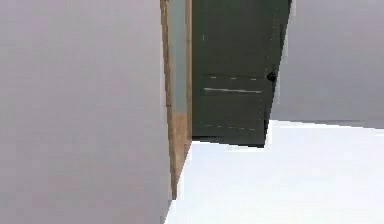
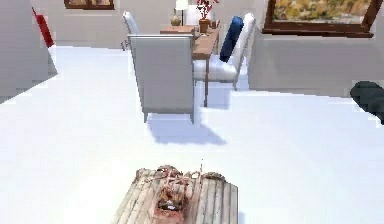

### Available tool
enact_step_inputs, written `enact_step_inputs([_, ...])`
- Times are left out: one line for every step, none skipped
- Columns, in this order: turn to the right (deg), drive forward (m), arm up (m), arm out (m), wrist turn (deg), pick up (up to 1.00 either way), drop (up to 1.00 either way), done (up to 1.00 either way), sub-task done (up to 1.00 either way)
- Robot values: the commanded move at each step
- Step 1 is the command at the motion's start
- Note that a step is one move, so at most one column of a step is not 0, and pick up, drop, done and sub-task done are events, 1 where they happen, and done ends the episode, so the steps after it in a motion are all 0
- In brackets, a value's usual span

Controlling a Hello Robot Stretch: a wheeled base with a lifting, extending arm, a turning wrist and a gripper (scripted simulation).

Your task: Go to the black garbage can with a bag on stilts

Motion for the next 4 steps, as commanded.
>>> enact_step_inputs([9.0,0.0,0.0,0.0,0.0,0.0,0.0,0.0,0.0])
enact_step_inputs([0.0,0.75,0.0,0.0,0.0,0.0,0.0,0.0,0.0])
enact_step_inputs([33.0,0.0,0.0,0.0,0.0,0.0,0.0,0.0,0.0])
enact_step_inputs([0.0,0.55,0.0,0.0,0.0,0.0,0.0,0.0,0.0])
